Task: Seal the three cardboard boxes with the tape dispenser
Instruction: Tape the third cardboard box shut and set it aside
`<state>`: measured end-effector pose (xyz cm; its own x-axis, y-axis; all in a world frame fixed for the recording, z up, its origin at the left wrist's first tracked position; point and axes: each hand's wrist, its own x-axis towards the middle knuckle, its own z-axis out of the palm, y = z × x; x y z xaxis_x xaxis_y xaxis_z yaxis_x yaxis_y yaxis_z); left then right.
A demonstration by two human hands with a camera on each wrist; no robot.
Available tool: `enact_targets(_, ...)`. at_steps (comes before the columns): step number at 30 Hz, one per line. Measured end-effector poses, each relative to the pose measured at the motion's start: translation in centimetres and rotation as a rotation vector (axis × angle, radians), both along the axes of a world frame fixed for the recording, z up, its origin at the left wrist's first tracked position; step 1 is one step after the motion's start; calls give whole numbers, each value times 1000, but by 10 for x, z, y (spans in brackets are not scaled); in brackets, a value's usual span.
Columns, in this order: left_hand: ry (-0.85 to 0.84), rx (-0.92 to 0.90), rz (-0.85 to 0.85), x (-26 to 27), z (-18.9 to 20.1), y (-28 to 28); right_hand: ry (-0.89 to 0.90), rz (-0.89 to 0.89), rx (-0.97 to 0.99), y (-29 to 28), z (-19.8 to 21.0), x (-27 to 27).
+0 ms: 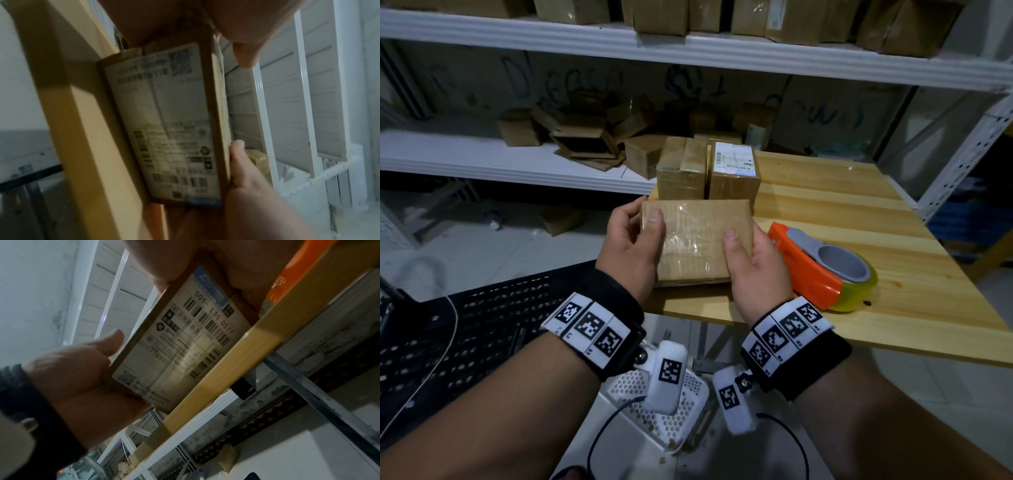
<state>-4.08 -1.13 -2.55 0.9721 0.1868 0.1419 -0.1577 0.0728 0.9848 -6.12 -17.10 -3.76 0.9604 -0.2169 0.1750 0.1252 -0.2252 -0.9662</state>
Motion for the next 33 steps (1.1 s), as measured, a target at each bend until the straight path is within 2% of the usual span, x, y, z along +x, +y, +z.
enact_targets(9,-48,44,-10,3,-4,2,39,-93,7,-4,4,0)
enact_targets(19,-38,123,-68,-1,-1,5,78,-40,17,-1,7,-3)
enact_targets(24,-60,109,-59,-4,-3,2,325,-11,28,-6,20,-4)
enact_targets(27,-65,93,-62,-4,-3,3,428,-73,97,-8,28,0)
enact_targets(33,-107,117,-45,-5,-9,-1,269,-26,152,-12,25,3)
